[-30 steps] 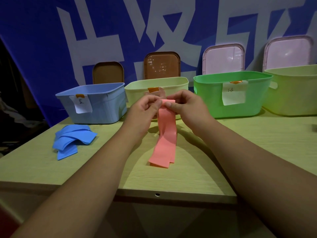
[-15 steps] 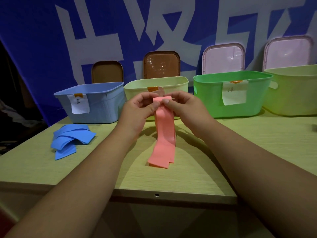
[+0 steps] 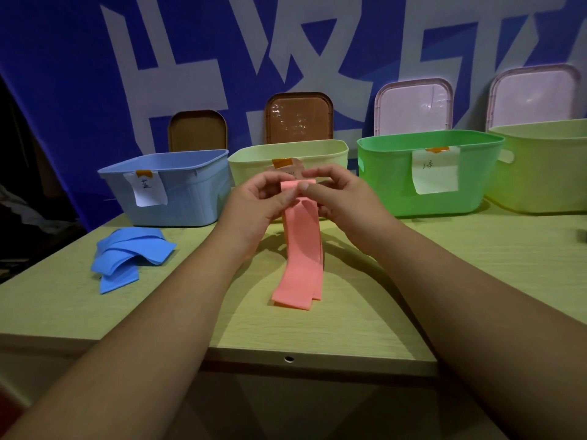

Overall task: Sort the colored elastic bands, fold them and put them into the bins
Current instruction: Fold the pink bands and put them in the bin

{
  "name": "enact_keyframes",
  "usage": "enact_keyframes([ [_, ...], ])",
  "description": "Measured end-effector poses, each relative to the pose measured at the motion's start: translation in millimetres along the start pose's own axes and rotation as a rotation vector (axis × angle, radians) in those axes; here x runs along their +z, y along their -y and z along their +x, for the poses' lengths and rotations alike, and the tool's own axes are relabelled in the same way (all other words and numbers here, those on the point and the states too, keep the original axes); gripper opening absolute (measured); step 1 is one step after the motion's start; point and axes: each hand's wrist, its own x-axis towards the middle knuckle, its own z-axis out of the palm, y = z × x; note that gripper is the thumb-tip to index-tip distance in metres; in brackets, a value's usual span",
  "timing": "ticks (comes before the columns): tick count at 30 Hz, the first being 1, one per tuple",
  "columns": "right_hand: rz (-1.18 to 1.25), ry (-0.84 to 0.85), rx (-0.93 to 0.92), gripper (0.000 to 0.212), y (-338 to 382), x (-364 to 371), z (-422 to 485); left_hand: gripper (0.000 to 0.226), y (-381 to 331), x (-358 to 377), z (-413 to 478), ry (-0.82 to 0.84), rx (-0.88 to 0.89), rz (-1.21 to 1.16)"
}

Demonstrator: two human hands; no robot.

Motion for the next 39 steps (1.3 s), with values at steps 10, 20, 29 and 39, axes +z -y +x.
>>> enact_keyframes([
  [10,-0.013,-0.002,0.008,0.020,1.4,-3.5,-0.2,0.027,2.5,-0.9,1.6,0.036,-0.087,-0.090],
  [20,0.029,0.008,0.048,0.020,-2.0,-1.8,1.0,0.028,-0.4,-3.5,-0.3,0.007,-0.037,-0.022],
  [29,0.026,0.039,0.030,0.023,-2.3,-4.1,0.4,0.023,3.1,-3.1,2.9,0.018,-0.116,-0.087],
  [39,0.051,0.020,0.055,0.020,-0.5,-1.9,-1.2,0.032,3.7,-6.0,2.1,-0.005,-0.069,-0.087],
])
